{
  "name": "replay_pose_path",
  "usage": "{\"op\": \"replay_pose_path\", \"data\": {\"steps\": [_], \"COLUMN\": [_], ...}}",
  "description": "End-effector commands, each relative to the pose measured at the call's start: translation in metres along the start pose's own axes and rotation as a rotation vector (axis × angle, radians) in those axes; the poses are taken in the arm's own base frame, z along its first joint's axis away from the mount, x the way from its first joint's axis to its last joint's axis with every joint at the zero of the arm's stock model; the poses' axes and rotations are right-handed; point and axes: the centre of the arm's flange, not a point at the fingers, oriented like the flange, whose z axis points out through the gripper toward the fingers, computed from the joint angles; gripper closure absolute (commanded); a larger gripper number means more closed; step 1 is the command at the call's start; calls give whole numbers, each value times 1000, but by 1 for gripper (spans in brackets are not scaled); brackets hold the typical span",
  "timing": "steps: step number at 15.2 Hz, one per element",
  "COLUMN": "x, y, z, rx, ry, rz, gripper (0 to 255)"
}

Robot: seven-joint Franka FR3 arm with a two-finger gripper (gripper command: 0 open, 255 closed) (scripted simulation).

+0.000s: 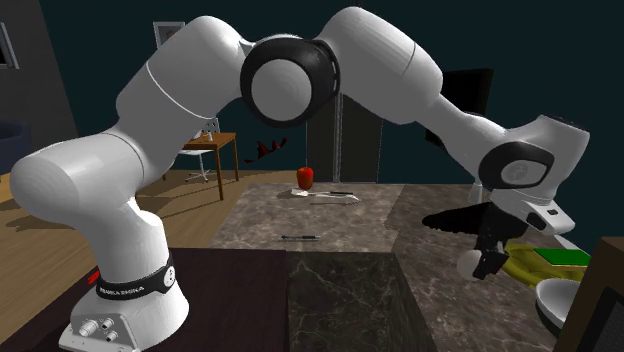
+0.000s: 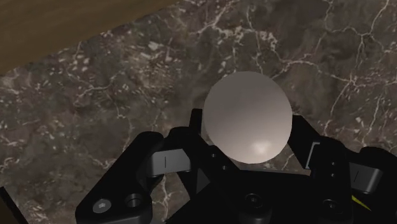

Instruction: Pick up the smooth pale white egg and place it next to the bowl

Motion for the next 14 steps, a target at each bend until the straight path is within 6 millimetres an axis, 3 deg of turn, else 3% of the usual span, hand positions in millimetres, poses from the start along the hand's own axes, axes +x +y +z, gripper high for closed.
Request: {"op": "replay_pose_path", "data": {"steps": [1,10,14], "x": [3,11,11], "y": [1,6,6], "z": [11,56,56], "rx": [0,0,0], "ry": [1,1,1], "rz": [0,0,0], "gripper": [255,255,255]}}
